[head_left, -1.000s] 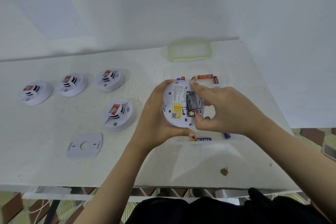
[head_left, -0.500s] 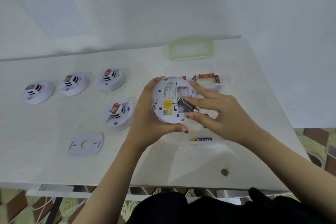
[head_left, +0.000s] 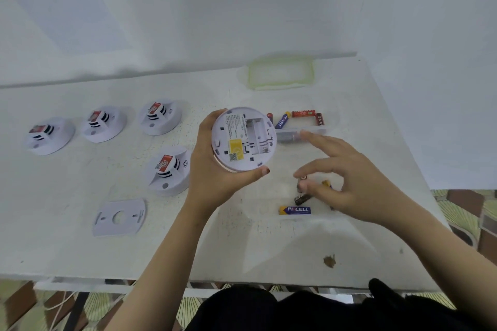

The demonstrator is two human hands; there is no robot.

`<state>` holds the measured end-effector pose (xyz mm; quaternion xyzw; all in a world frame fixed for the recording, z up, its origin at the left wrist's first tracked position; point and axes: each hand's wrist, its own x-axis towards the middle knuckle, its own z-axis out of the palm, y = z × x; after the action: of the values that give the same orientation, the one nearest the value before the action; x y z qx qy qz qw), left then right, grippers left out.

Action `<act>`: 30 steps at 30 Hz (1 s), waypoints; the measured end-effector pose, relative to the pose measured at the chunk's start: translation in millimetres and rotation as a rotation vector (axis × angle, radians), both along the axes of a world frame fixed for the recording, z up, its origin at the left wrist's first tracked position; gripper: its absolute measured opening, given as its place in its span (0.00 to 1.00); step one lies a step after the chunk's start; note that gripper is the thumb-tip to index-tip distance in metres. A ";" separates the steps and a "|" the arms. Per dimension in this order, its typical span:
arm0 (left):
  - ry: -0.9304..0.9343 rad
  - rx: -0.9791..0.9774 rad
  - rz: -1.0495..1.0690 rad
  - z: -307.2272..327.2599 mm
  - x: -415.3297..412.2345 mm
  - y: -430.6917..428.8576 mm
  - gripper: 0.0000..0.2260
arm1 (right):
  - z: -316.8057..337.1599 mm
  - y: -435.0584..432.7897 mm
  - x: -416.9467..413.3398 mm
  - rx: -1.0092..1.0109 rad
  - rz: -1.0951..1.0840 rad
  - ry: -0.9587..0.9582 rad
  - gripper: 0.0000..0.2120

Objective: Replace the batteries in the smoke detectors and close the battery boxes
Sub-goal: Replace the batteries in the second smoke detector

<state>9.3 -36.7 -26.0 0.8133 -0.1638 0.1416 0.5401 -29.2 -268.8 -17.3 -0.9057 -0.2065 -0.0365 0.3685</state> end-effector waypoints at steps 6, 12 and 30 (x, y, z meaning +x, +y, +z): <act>-0.006 0.026 0.038 -0.2 11.3 -3.2 0.43 | 22.2 -4.6 53.6 0.029 -0.162 -0.130 0.07; -0.039 0.015 0.047 8.9 32.5 -8.8 0.41 | 29.4 -1.2 118.4 -0.473 -0.232 0.037 0.11; -0.043 -0.001 0.061 10.3 75.4 -23.2 0.42 | 21.4 1.8 150.8 -0.898 -0.071 -0.056 0.02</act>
<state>84.6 -59.8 -15.7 0.8144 -0.1504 0.1753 0.5324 121.6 -266.9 4.1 -0.9810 -0.1807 0.0196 -0.0682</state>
